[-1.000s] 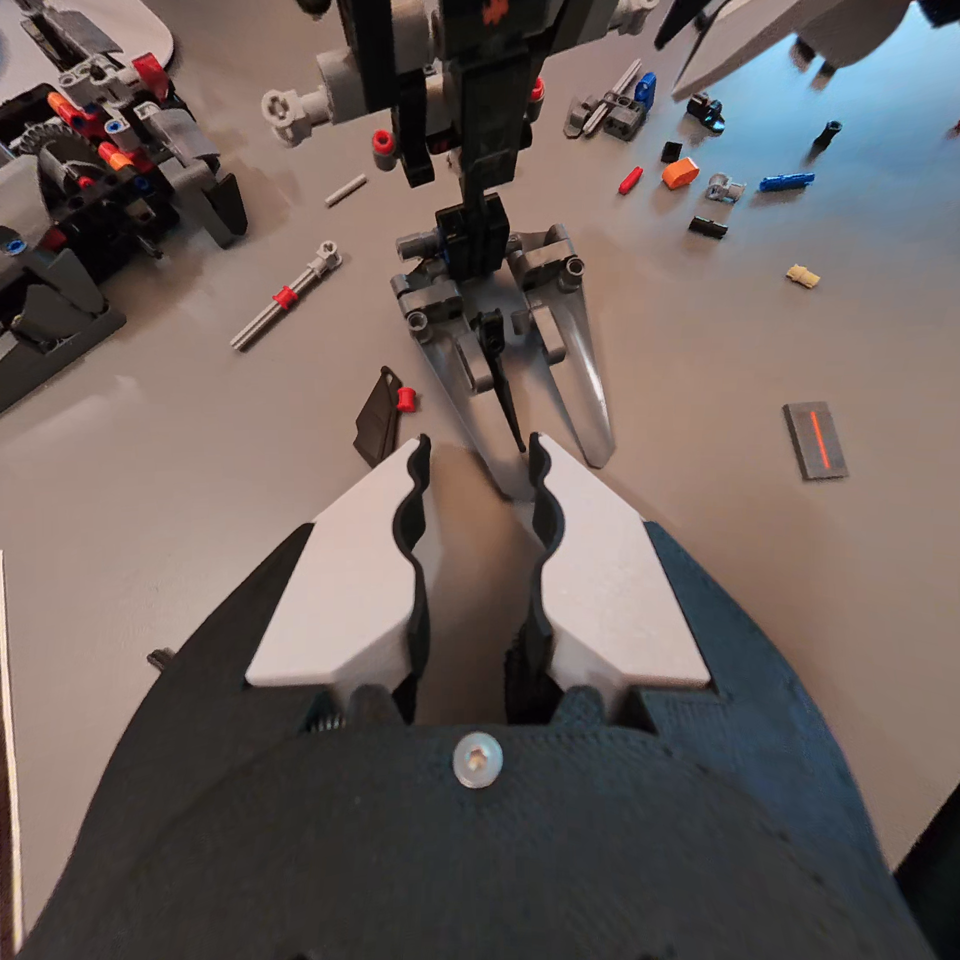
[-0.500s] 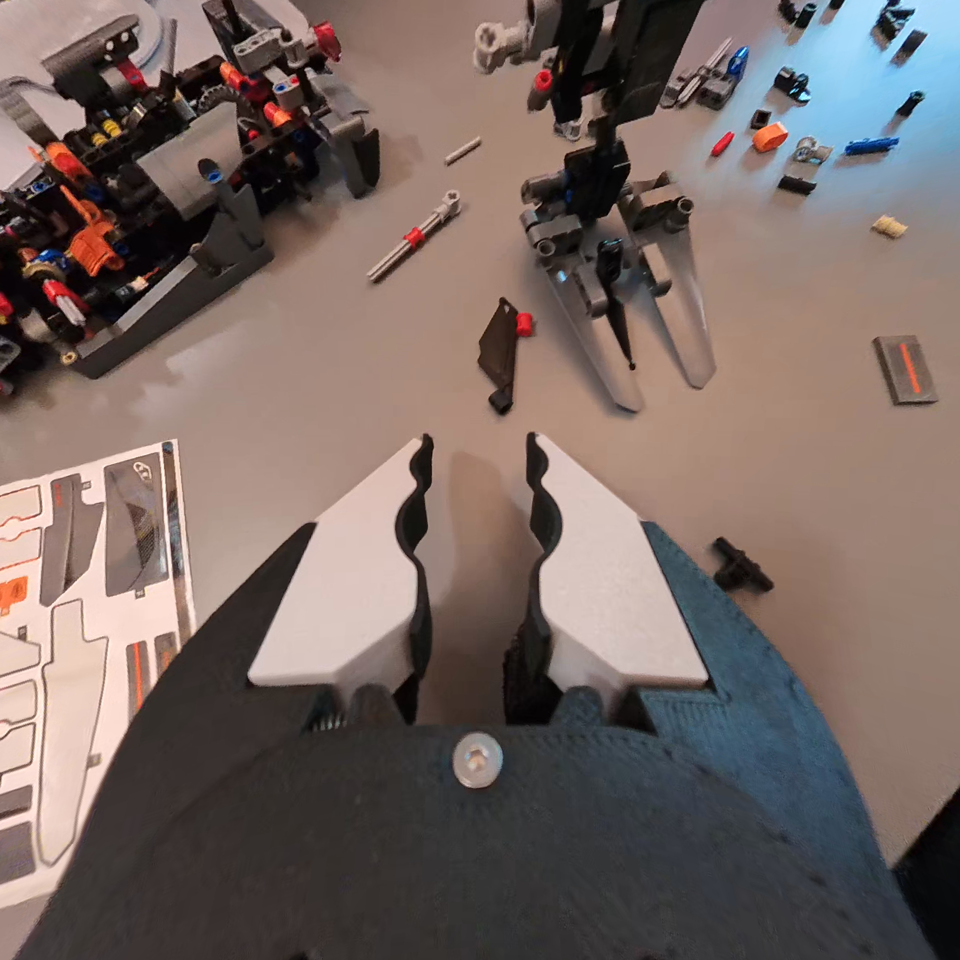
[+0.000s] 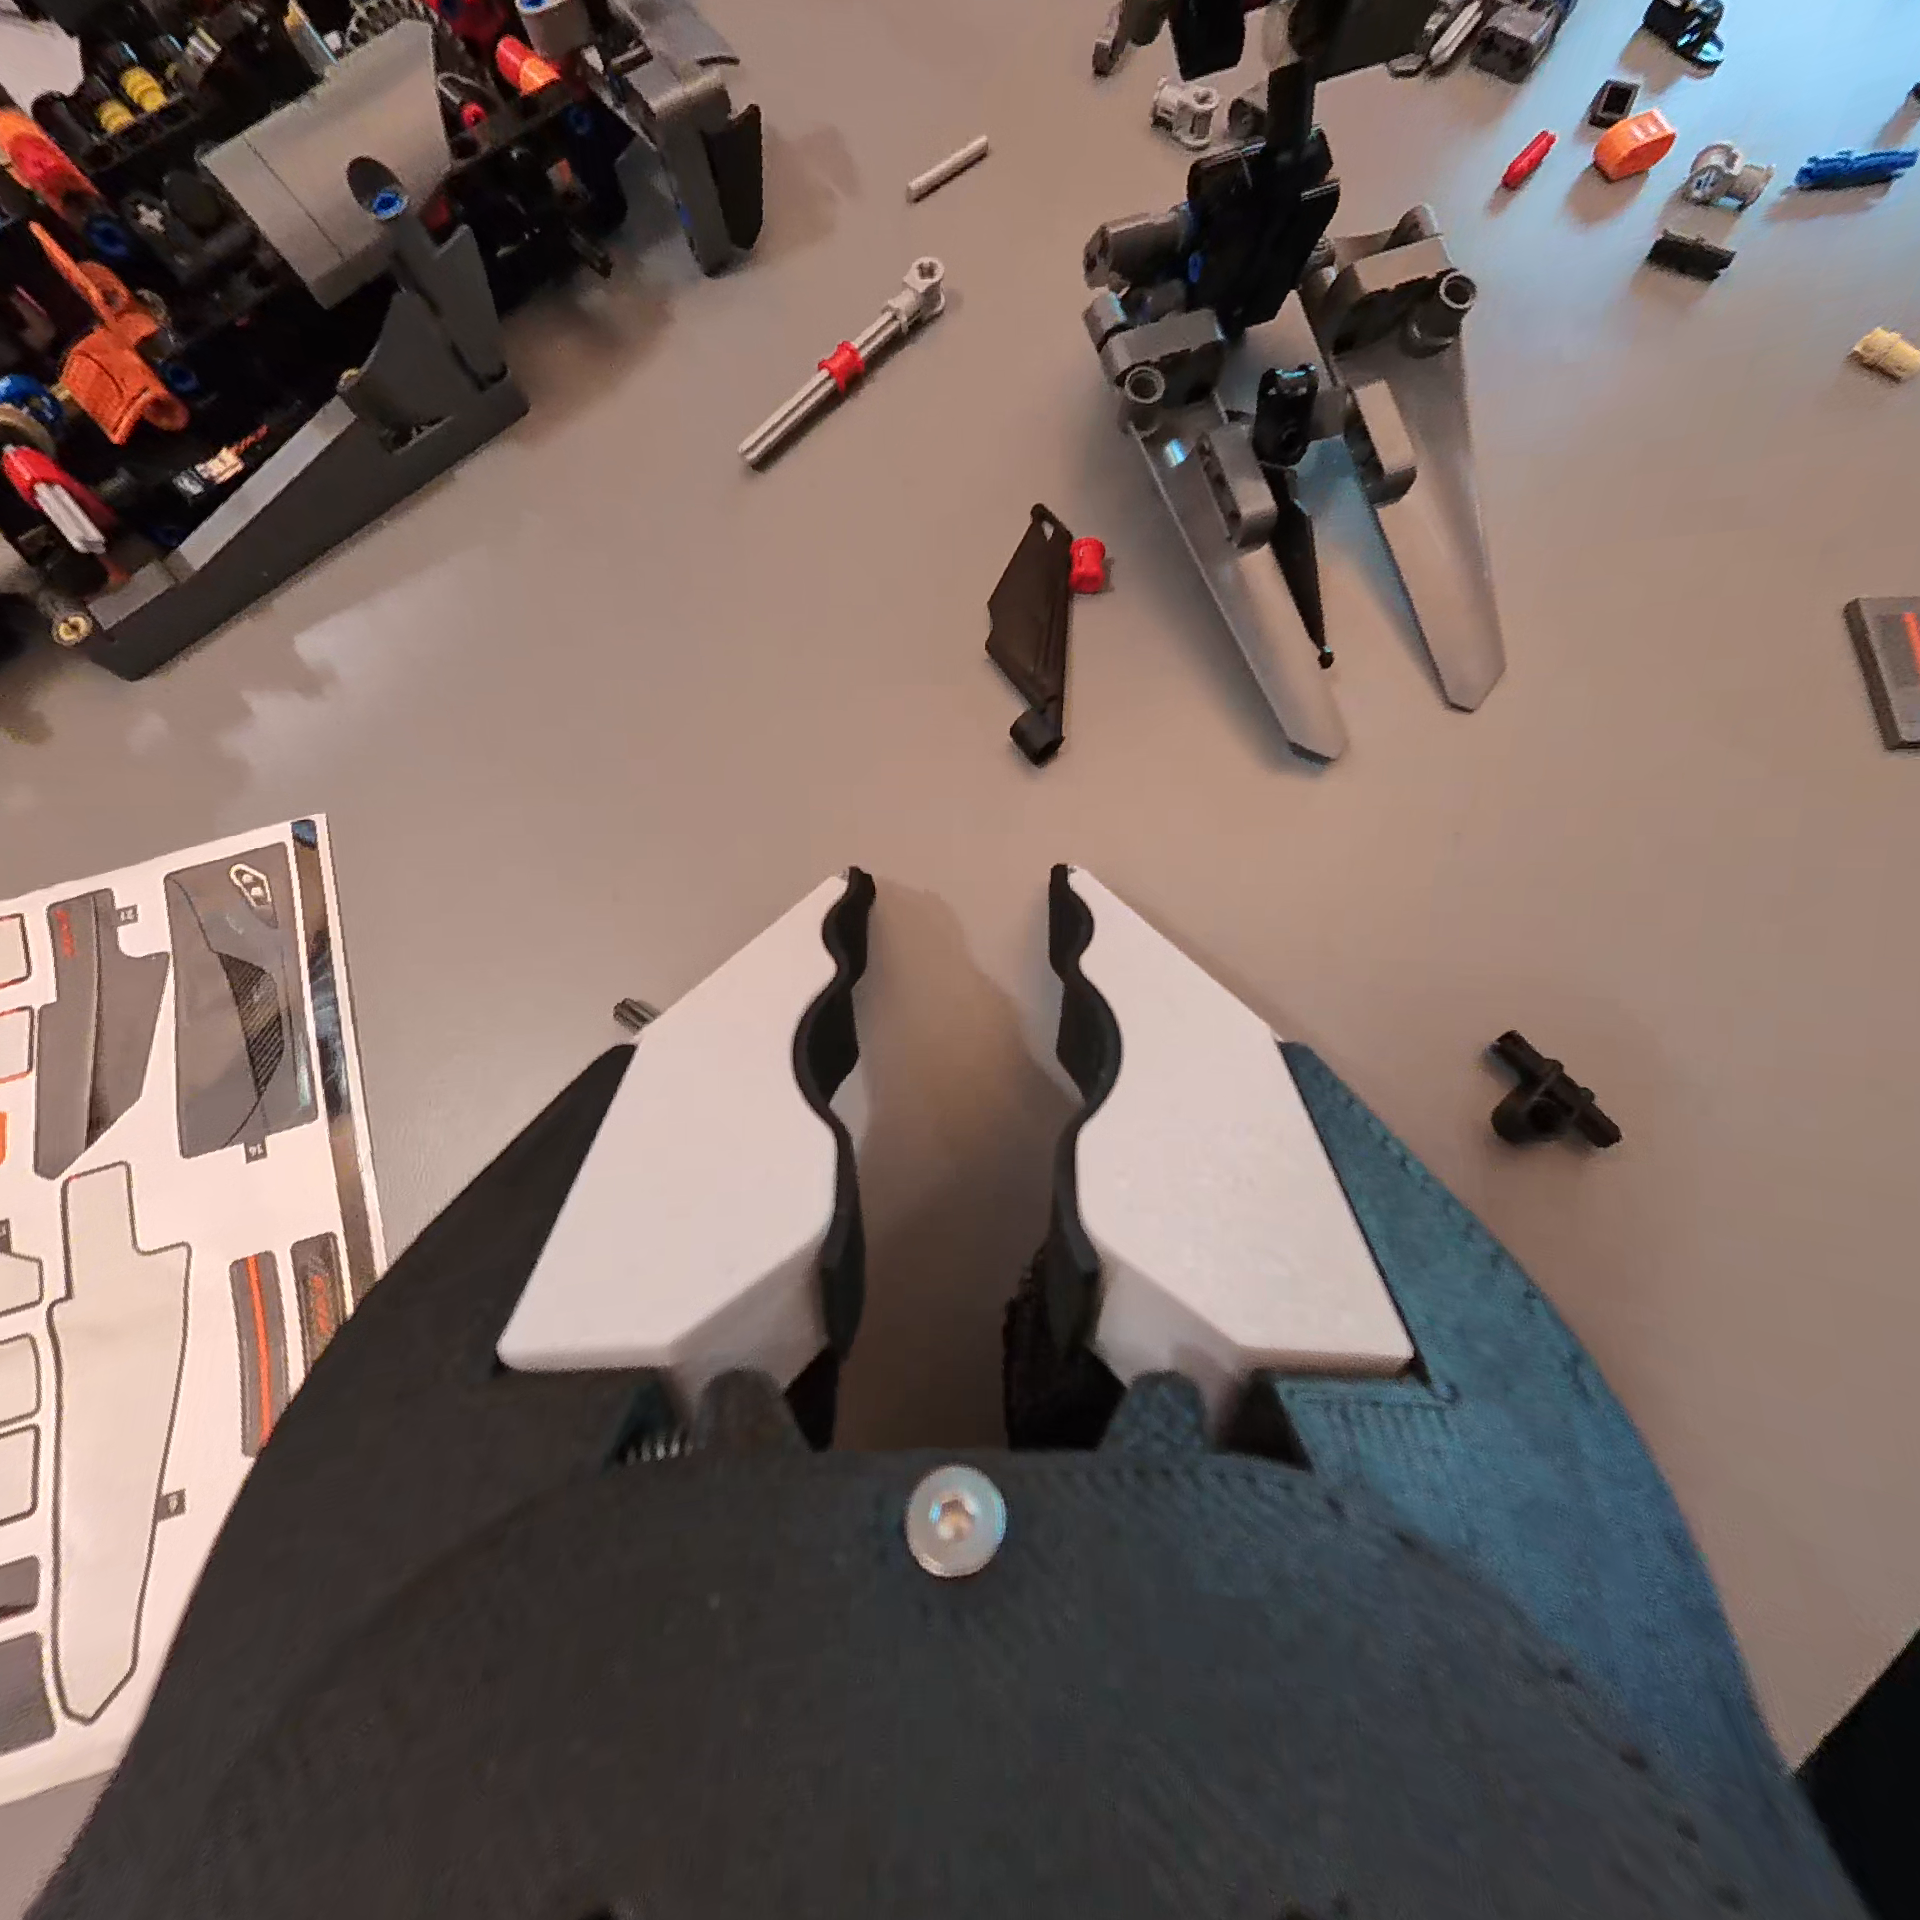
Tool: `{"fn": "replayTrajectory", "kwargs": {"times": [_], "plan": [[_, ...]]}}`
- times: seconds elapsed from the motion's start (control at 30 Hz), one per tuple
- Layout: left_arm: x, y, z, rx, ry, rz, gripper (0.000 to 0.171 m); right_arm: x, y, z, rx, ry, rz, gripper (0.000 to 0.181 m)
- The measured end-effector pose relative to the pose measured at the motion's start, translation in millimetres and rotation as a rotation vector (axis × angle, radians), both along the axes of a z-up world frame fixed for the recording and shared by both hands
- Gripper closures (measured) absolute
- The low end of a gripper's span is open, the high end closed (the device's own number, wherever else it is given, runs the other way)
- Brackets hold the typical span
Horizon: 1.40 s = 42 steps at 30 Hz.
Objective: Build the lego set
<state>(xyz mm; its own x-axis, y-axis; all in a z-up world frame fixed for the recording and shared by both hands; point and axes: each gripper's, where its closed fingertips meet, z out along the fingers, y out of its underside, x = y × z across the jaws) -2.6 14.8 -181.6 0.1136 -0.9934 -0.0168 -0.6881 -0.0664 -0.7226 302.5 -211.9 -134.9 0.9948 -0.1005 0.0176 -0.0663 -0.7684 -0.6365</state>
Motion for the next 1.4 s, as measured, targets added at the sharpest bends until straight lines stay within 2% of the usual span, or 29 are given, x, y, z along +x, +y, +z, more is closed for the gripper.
{"fn": "replayTrajectory", "kwargs": {"times": [0.1, 0.33, 0.5, 0.6, 0.7, 0.8, 0.93, 1.0, 1.1, 1.23, 1.4], "plan": [[0, 0, 0, -0.002, 0.0, -0.004, 0.138, -20, 17, 3, 0.045, -0.006, 0.09, 0.149], [-1, -1, 0, 0.021, 0.003, -0.009, 0.139, -60, 81, 0, 0.067, -0.02, 0.268, 0.146], [-1, -2, 1, 0.019, -0.004, -0.012, 0.14, -83, 122, 1, 0.068, -0.042, 0.378, 0.149], [5, 3, 15, 0.023, -0.05, -0.021, 0.141, -99, 145, 7, 0.084, -0.05, 0.447, 0.152], [23, 19, 31, 0.097, -0.06, -0.066, 0.141, -107, 160, 12, 0.113, -0.036, 0.467, 0.153], [51, 32, 36, 0.162, -0.045, -0.171, 0.142, -113, 166, 12, 0.145, -0.002, 0.464, 0.154], [82, 41, 29, 0.291, 0.001, -0.298, 0.144, -119, 162, 8, 0.172, 0.025, 0.454, 0.155], [91, 48, 17, 0.328, 0.062, -0.328, 0.143, -121, 158, 7, 0.185, 0.042, 0.452, 0.156], [97, 40, 2, 0.269, 0.092, -0.406, 0.146, -122, 154, 5, 0.195, 0.044, 0.455, 0.157], [102, 39, -2, 0.231, 0.099, -0.421, 0.168, -122, 152, 8, 0.232, 0.055, 0.462, 0.158], [104, 38, -1, 0.209, 0.08, -0.402, 0.169, -121, 149, 7, 0.263, 0.082, 0.464, 0.158]]}}
